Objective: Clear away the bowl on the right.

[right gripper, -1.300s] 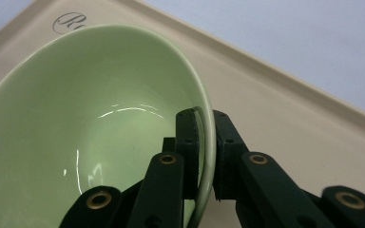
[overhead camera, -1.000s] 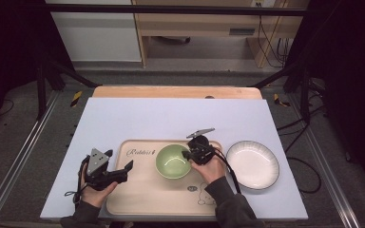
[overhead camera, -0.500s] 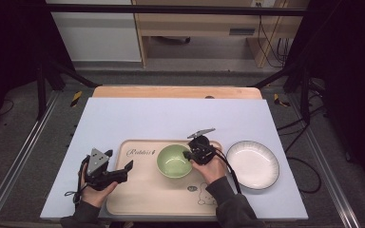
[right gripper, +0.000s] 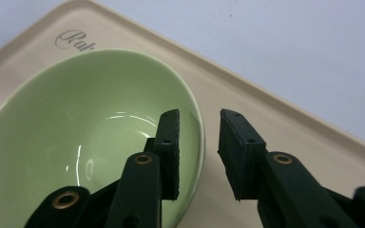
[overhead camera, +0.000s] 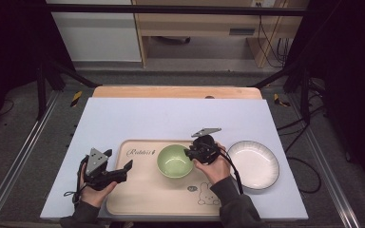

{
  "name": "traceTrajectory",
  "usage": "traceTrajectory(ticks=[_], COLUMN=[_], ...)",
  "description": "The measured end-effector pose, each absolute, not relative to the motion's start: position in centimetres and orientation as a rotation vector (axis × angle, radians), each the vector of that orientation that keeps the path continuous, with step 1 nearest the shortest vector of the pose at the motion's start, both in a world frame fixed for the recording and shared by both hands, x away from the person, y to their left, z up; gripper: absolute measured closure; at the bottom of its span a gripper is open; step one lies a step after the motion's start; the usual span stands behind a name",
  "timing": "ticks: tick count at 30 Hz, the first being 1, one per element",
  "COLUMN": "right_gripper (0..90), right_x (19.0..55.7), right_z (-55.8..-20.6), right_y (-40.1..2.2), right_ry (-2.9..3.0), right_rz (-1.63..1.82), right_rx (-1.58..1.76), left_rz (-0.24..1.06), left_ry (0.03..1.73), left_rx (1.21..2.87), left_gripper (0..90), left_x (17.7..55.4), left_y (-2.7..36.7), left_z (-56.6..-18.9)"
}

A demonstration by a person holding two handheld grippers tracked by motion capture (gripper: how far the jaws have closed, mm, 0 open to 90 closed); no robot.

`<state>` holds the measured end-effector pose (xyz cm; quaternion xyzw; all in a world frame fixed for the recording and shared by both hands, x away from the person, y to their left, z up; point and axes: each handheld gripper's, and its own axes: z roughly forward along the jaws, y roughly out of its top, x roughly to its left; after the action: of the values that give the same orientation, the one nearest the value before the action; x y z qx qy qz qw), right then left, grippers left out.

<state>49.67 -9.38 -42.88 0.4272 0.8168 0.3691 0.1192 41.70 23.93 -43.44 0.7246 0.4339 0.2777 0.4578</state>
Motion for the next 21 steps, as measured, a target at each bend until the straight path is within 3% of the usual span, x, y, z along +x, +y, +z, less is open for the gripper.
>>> traceTrajectory(ticks=[8, 17, 21], right_gripper=[56.2, 34.0, 29.3], right_x=[48.7, 47.4, 47.0], right_z=[-41.6, -40.0, -39.7], right_y=[-10.1, -11.6, -12.0], right_ry=[2.318, 2.208, 2.181], right_rz=[1.141, 1.267, 1.311], right_rx=[1.199, 1.112, 1.098], left_rz=[0.686, 0.681, 0.678], left_ry=[1.069, 1.068, 1.068], left_rx=[1.781, 1.774, 1.769], left_gripper=[14.4, 14.1, 14.0], left_x=[41.7, 41.7, 41.7], left_y=[24.0, 24.1, 24.2], left_z=[-43.4, -43.3, -43.2])
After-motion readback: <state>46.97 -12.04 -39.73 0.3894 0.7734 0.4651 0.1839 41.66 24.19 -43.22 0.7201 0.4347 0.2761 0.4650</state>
